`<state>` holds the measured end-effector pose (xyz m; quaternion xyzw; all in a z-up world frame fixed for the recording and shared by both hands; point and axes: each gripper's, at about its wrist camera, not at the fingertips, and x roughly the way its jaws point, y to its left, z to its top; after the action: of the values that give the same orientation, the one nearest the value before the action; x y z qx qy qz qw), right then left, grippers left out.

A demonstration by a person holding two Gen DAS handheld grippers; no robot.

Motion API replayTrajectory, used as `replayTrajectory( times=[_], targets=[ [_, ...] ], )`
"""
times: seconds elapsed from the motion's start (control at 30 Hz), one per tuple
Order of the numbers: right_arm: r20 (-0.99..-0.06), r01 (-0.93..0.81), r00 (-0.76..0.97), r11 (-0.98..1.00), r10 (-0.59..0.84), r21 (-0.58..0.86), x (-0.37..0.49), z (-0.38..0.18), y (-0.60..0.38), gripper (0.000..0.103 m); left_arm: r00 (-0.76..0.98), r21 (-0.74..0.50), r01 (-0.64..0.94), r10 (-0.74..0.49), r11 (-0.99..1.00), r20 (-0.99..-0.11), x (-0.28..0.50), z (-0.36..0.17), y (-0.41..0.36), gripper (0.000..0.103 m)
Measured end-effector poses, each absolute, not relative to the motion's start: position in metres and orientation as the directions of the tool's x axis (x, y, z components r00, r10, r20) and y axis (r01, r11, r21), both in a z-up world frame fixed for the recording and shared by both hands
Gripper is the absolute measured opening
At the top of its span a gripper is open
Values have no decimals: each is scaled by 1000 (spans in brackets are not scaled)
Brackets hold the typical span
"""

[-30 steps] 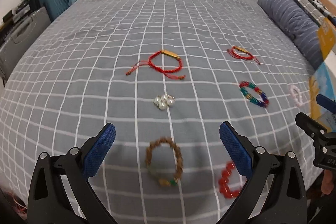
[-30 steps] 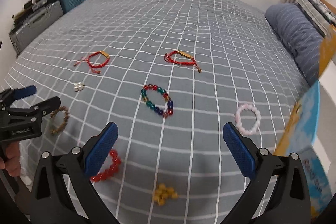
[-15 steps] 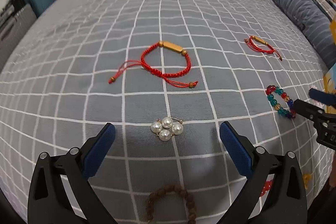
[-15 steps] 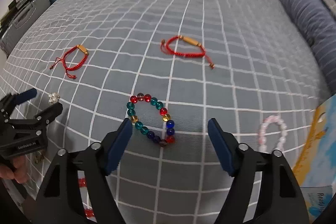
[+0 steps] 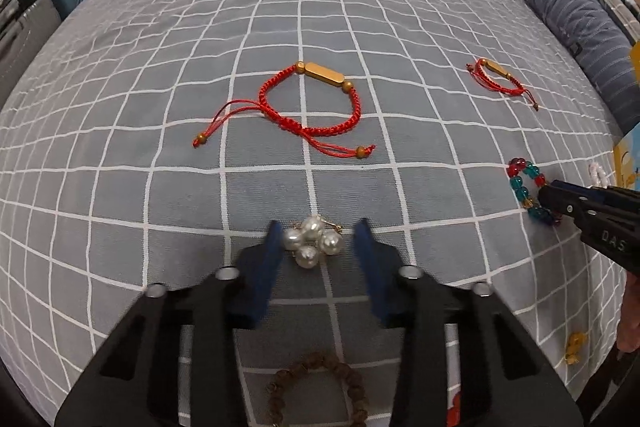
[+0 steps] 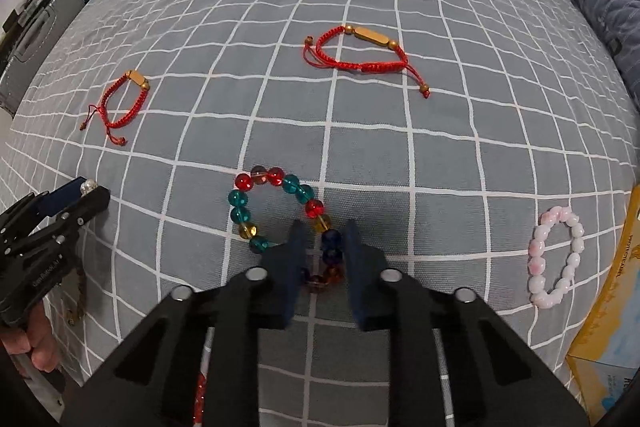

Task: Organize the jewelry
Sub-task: 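Grasp the pearl cluster with the left tool while the right tool grasps the multicolour bead bracelet, then carry the pearls and multicolour bracelet in both tools over the white box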

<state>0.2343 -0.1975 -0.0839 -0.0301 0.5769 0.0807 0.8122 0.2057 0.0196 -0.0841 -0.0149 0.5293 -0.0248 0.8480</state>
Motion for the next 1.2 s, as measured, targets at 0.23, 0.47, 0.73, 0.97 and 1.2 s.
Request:
replayTrajectory(
  times=[0.23, 0.47, 0.73, 0.97, 1.2],
  targets=[
    [-939, -170, 324, 984, 114, 61, 232, -77, -208, 10, 429, -106, 43, -114, 993, -896, 201, -77, 21, 11],
    [-931, -178, 346, 982, 121, 62, 224, -68, -199, 9, 441, -114, 48, -123, 992, -889, 197, -67, 22, 11],
    [-910, -174, 393, 982, 135, 71, 213, -47, -202, 10, 456, -112, 59, -127, 992, -881, 193, -52, 21, 11],
    [-884, -157, 453, 986, 117, 50, 202, -29, -197, 9, 479, -96, 75, -121, 993, -870, 187, -38, 16, 11],
    [-858, -153, 502, 988, 108, 35, 196, -9, -198, 9, 503, -86, 83, -117, 993, -856, 180, -22, 11, 11]
  ],
)
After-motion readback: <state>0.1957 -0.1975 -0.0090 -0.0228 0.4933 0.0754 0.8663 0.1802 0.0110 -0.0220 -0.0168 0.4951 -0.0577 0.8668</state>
